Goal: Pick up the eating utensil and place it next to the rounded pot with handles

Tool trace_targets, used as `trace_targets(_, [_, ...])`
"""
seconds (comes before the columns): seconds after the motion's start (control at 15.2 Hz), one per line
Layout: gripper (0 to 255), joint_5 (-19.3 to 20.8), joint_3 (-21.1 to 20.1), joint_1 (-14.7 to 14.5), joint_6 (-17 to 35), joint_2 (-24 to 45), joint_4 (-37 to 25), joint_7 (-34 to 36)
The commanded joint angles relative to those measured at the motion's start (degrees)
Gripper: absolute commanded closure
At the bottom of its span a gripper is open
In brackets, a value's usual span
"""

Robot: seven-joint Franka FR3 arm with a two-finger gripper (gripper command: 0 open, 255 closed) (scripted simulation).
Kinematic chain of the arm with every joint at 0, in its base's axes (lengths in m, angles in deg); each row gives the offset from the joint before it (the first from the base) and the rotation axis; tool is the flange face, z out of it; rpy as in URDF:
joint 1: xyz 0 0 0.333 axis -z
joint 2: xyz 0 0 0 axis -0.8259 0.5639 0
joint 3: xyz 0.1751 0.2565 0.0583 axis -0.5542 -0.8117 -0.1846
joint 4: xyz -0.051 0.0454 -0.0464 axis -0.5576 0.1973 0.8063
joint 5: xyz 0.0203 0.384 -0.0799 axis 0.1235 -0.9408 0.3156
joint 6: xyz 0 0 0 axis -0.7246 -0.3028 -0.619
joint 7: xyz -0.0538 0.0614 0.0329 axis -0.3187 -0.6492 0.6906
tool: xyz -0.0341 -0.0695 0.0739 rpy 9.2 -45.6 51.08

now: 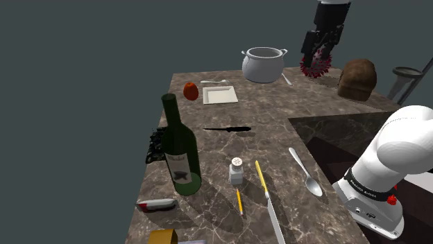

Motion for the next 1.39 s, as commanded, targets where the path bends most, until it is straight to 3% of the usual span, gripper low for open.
trace_targets(0.0, [0,0.00,0.00,0.00,0.00,0.00,0.00,0.00])
trace_targets(0.66, [0,-8.20,-9.39,-1.52,3.83,-13.25,19.06,14.09])
trace_targets(1.32, [0,-23.03,-23.57,-7.73,8.00,-21.08,32.36,30.15])
